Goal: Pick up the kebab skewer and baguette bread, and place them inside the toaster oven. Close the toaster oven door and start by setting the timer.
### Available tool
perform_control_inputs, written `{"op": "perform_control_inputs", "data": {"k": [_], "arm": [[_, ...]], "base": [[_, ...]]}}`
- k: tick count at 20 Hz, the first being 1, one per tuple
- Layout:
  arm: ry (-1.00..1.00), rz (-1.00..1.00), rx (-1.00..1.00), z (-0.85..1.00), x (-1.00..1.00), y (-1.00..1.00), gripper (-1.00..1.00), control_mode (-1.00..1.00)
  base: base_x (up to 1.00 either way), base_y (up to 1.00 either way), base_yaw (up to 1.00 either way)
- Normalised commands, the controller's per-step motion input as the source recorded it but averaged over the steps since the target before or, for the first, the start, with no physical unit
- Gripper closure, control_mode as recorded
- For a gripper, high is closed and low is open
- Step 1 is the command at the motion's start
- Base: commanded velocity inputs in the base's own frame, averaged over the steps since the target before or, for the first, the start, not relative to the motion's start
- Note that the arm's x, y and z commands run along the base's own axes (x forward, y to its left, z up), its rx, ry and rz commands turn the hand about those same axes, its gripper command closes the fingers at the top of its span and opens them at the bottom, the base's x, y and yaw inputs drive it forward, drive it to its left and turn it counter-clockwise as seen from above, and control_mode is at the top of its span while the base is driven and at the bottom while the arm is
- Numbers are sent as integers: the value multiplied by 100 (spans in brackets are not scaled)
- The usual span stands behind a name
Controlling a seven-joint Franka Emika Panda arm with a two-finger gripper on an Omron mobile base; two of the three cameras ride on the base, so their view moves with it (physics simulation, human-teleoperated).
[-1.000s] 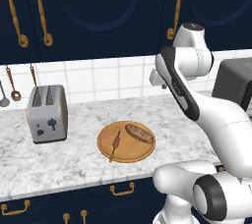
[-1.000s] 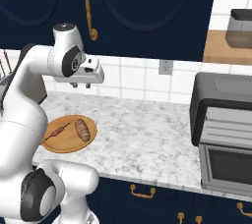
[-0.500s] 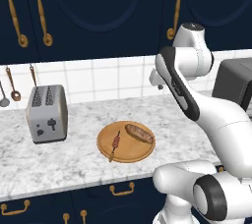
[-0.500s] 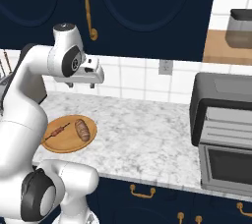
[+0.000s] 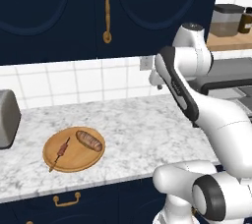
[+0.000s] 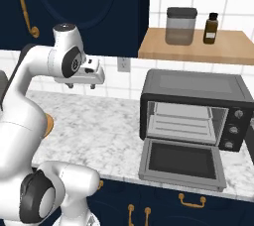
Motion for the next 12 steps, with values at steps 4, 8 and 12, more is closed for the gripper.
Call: {"op": "perform_control_inputs", "data": {"k": [4, 8, 12], "arm": [[0, 0, 0, 0, 0, 0, -100, 100], [0, 0, 0, 0, 0, 0, -100, 100], [0, 0, 0, 0, 0, 0, -100, 100]], "base": [[0, 0, 0], [0, 0, 0], [0, 0, 0]]}}
